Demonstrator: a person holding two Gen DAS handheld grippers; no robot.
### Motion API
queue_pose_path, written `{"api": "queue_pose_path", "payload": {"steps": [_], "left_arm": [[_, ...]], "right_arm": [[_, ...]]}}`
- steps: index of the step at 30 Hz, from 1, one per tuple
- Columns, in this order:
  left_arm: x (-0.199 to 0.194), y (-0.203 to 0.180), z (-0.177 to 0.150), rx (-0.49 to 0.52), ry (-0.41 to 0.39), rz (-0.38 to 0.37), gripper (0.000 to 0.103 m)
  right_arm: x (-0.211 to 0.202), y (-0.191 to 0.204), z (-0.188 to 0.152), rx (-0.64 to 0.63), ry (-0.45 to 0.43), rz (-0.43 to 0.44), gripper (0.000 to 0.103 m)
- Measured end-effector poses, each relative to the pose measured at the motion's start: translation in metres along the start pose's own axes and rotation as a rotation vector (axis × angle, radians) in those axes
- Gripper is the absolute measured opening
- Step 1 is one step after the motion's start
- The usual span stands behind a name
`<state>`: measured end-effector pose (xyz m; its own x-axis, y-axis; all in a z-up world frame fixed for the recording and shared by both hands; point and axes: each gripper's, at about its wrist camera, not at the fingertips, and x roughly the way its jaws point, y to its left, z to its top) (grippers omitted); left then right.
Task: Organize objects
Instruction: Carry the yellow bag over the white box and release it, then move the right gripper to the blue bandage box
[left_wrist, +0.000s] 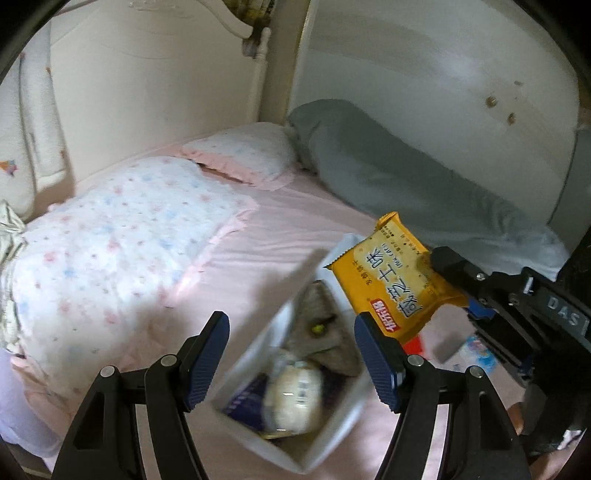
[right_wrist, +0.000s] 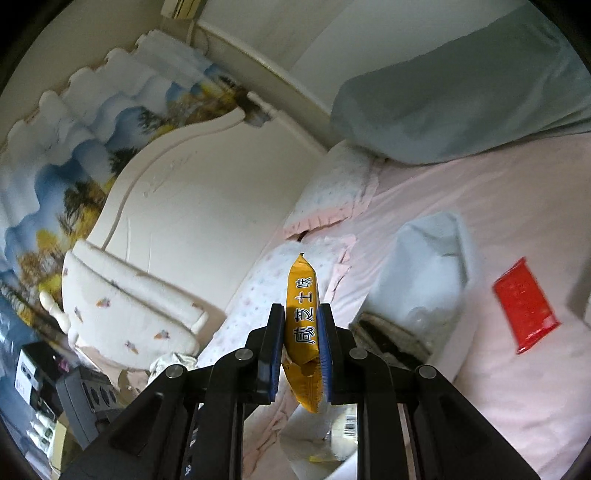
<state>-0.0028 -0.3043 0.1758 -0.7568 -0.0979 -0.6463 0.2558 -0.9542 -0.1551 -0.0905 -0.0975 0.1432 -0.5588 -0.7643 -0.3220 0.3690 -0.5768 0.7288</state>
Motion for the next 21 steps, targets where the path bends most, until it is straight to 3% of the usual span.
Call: {"api": "queue_pose_path", "payload": {"steps": [5,12,16,21], "left_arm": [[0.007,0.008,-0.005,0.005,0.037,0.015,0.069],[0.007,0.000,-0.004,0.020,0.033,0.001,0.069],[0.005,-0.015,-0.005,0.049,0.027,-0.021,0.069],[0.004,-0.038,-0.009,0.089,0.030,-0.055,0.069]], "right_arm": [[0.019,0.004,-0.016,-0.026,0.056,0.005,0.018],[0.015,-0.002,-0.019,-0.031,0.075,0.019,0.022],[-0.001,0.007,-0.015,-0.106,0.036,-0.096,0.056],[-0.025,0.012,-0.012,-0.204,-0.028,-0.232,0.056]]}}
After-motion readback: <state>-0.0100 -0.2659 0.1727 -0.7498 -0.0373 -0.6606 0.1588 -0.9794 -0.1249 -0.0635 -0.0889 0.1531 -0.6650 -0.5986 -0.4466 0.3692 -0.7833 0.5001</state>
